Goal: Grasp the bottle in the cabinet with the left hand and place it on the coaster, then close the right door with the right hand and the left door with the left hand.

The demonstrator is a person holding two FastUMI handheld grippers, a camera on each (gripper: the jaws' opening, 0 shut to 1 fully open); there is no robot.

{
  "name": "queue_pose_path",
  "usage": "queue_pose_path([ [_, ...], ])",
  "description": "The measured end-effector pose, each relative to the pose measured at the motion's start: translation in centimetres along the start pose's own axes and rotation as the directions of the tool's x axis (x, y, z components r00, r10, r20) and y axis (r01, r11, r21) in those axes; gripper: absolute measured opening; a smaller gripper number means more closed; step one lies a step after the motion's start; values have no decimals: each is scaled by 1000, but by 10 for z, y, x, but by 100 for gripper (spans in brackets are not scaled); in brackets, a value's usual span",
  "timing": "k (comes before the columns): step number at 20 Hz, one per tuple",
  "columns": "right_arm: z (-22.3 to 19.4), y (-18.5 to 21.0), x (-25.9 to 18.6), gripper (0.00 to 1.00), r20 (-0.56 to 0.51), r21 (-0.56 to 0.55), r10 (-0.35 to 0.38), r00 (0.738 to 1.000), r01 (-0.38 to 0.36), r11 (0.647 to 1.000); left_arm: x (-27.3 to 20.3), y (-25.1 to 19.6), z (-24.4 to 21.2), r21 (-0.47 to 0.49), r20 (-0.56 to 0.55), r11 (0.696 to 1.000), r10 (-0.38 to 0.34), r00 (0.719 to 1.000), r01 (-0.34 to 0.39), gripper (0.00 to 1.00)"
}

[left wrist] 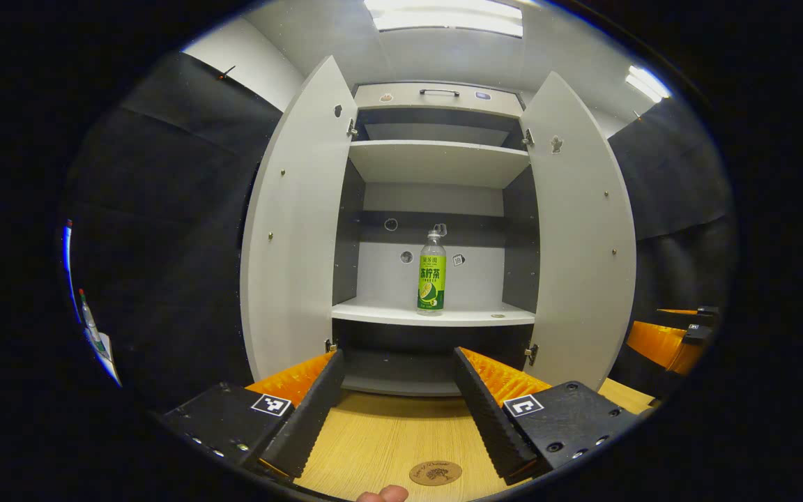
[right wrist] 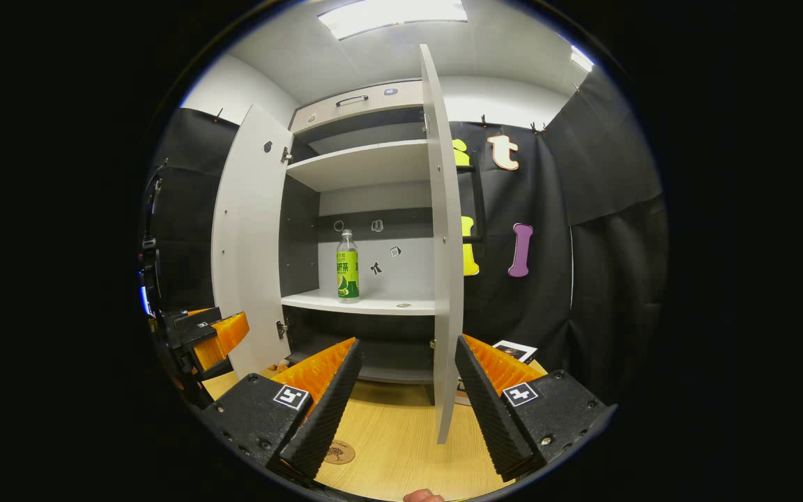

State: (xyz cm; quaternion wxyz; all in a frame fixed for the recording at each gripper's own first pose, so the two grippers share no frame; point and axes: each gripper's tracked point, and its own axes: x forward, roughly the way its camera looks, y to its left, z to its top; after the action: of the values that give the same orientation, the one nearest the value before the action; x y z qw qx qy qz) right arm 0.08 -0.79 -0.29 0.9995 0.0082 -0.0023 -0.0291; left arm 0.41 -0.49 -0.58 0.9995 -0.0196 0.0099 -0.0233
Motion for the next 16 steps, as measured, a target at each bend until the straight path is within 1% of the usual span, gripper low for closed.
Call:
queue_pose_path([
  [1,-1,1,1,83,-5,1,0,1000,0,1000,0,-1,0,-4,-1,1000,-5,1000,5,95],
  [2,-3,1,0,83,-9,1,-1,1000,1,1000,0,-1,1,-8,-2,1000,-11,1000,11,99],
  [3,-3,1,0,83,-12,-1,-4,1000,4,1000,0,-1,1,-10,-6,1000,-14,1000,14,95],
  [8,-6,6,-3,83,-20,-14,-3,1000,3,1000,2,-2,-2,-30,-24,999,-19,1000,18,95],
  [12,-6,6,-5,83,-28,-23,-6,1000,5,1000,14,-7,7,-35,-11,997,-65,998,64,95],
  [16,-3,2,-10,83,-13,-21,-34,999,33,999,35,-16,12,-46,-14,992,-116,993,115,95],
])
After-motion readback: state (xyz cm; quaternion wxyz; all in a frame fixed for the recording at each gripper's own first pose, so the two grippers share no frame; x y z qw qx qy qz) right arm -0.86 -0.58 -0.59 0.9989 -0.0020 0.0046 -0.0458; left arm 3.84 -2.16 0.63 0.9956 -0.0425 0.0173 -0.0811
